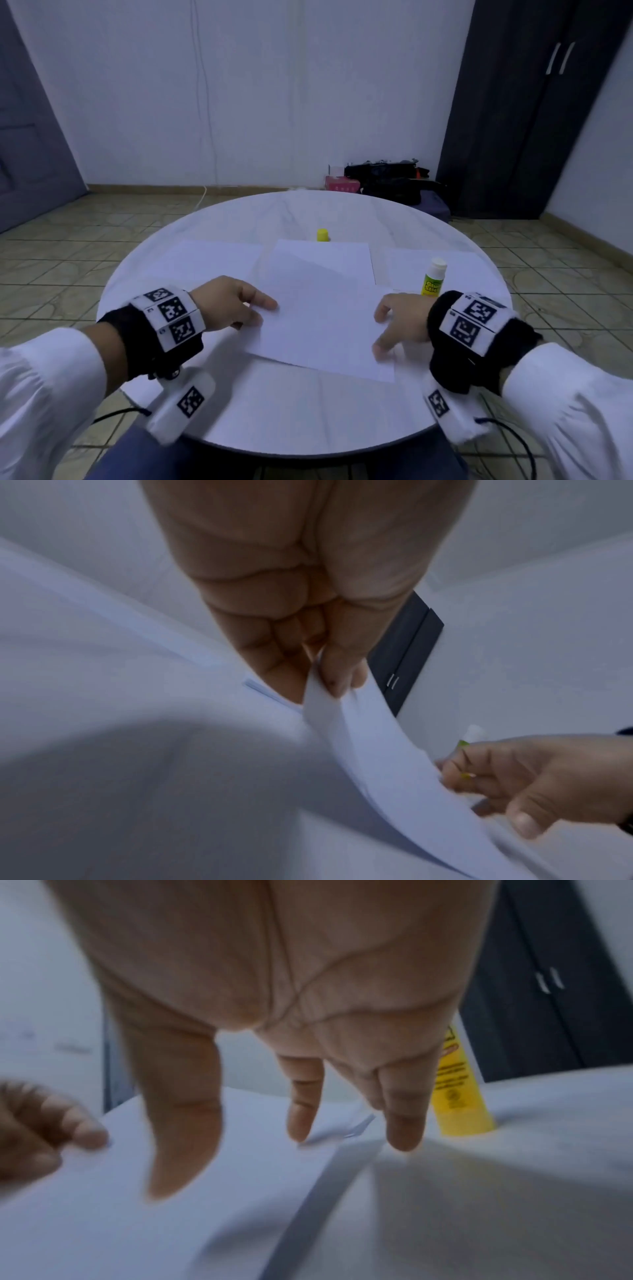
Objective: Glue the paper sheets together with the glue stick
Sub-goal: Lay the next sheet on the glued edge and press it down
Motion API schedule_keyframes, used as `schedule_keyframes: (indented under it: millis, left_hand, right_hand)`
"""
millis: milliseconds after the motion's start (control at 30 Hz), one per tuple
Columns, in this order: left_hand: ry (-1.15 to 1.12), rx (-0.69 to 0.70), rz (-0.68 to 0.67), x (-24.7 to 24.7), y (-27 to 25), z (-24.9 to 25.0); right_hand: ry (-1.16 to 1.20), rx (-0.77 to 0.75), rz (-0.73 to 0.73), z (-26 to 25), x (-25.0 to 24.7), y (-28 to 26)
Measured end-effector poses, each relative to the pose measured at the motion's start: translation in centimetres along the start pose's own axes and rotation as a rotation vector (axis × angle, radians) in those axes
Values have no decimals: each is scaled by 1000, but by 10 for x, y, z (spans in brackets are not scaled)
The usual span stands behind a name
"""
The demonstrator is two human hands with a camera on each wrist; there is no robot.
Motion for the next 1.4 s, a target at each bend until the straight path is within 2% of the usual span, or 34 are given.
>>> schedule_keyframes:
  millis: [167, 267, 400, 533, 633, 767, 833, 967, 1100, 1267, 1400]
  left_hand:
    - [-107, 14, 140, -32, 15, 2]
    - [-96, 8, 194, -45, 39, 4]
    - [100, -27, 152, -51, 82, 13]
    - [413, -132, -76, -35, 115, 11]
    - [605, -187, -180, -20, 126, 6]
    - [700, -153, -151, -14, 135, 2]
    - [704, -141, -128, -16, 138, 0]
    - [728, -141, -133, -15, 138, 4]
    - [807, -143, -124, -12, 133, 11]
    - [926, -35, -94, 11, 128, 48]
    - [963, 77, -166, 53, 136, 90]
  right_hand:
    - [542, 58, -38, -9, -15, 24]
    - [630, 107, 34, -18, -33, 44]
    - [493, 164, 94, -35, -55, 78]
    - [284, 219, 45, -45, -61, 99]
    - [100, 209, 10, -46, -58, 102]
    - [9, 132, 27, -50, -55, 104]
    - [-39, 133, -31, -53, -52, 103]
    - [32, 148, 107, -45, -51, 114]
    - [-49, 150, 148, -48, -46, 98]
    - [-161, 104, -58, -44, -15, 74]
    - [-208, 70, -78, -8, 6, 52]
Point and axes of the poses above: each hand's wrist, its own y-axis towards the middle knuckle, its own x-axis out of the palm, z = x × y, the point moved 6 cm from there along y, towards the middle knuckle, and after that the axes turned 8 degrees about x, right-handed, at the moved point
